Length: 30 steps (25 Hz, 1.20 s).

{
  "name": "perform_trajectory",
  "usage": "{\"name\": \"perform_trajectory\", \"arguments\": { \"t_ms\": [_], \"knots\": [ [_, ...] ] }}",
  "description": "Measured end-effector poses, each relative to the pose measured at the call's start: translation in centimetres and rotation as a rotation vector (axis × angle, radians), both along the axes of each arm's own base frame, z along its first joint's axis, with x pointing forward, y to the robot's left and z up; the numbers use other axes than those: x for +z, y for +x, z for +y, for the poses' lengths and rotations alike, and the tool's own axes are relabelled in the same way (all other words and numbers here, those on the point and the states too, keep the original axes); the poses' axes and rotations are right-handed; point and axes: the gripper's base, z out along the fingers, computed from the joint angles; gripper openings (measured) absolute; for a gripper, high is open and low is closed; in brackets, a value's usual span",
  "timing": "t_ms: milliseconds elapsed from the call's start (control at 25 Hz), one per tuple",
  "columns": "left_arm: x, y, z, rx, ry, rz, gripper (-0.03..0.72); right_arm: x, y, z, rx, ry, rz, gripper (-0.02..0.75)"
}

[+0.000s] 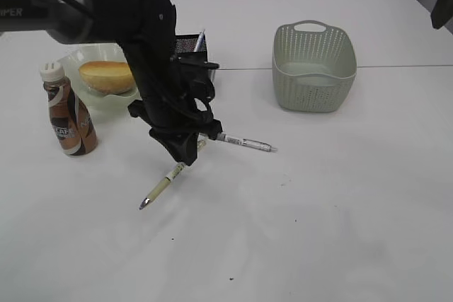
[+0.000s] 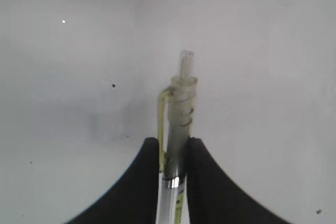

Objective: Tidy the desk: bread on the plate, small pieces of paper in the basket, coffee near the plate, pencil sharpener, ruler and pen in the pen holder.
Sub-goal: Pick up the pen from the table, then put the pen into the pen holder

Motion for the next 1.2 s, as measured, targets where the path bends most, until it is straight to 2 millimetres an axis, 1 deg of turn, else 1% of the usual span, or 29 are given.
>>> {"name": "perform_trajectory", "arguments": {
  "t_ms": [200, 400, 600, 680, 920, 1080, 1200],
  "knots": [
    [2.5, -0.3, 0.2, 0.015, -0.063, -0.118, 0.09, 0.0, 0.0, 0.0, 0.0, 0.0, 0.0, 0.365],
    [4.2, -1.0, 1.1, 0.035, -0.136, -0.308, 0.09, 0.0, 0.0, 0.0, 0.0, 0.002, 0.0, 0.365],
    [5.1, -2.1, 2.2, 0.05, -0.214, -0.515, 0.09, 0.0, 0.0, 0.0, 0.0, 0.002, 0.0, 0.365],
    [5.8, -2.4, 2.5, 0.053, -0.246, -0.591, 0.09, 0.0, 0.0, 0.0, 0.0, 0.002, 0.0, 0.365],
    [8.8, -1.5, 2.4, 0.051, -0.353, -0.841, 0.09, 0.0, 0.0, 0.0, 0.0, 0.0, 0.0, 0.365],
    [9.9, -0.7, 2.9, 0.077, -0.402, -0.953, 0.09, 0.0, 0.0, 0.0, 0.0, 0.0, 0.0, 0.365],
    [10.6, 0.2, 3.8, 0.109, -0.431, -1.038, 0.09, 0.0, 0.0, 0.0, 0.0, 0.0, 0.0, 0.365]
  ]
}}
